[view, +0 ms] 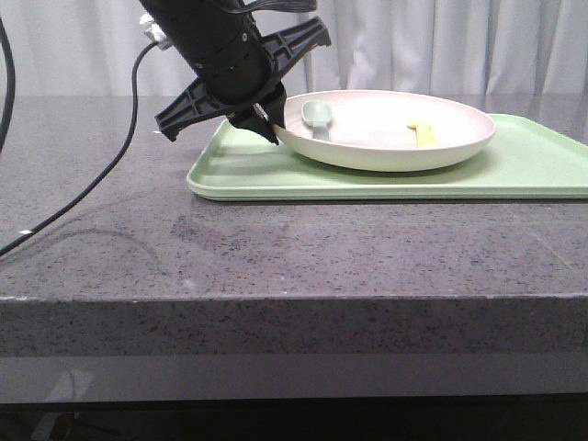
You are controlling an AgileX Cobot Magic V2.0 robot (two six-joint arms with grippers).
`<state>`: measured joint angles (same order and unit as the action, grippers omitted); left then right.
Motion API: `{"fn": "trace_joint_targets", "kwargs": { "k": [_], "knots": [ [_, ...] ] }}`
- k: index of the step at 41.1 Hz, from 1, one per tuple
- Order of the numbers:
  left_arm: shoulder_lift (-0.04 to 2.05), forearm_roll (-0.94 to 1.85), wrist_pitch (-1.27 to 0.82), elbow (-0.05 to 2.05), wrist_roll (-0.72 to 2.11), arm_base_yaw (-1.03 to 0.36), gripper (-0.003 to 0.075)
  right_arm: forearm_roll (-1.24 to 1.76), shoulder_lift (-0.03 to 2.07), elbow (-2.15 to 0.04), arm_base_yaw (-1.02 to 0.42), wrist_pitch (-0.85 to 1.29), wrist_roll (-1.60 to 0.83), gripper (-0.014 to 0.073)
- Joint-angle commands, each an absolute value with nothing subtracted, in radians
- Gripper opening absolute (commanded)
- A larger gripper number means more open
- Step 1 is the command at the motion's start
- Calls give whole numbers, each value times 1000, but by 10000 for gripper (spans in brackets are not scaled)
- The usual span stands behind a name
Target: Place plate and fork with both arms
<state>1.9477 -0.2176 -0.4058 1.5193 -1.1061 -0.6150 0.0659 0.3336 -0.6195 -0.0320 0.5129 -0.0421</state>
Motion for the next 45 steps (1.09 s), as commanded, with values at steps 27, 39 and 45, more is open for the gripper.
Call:
{"fn": "trace_joint_targets", "kwargs": {
  "k": [27,39,45],
  "knots": [
    [1713,-360,-608,1556,-679,-626,295,71,351,-650,-24,440,-48,488],
    [1475,-290,-787,1539,-172,-609,295,71,351,-650,-24,440,-48,488],
    [1325,41,-743,1443,126,-531,295,71,351,-650,-24,440,-48,488]
  ]
}}
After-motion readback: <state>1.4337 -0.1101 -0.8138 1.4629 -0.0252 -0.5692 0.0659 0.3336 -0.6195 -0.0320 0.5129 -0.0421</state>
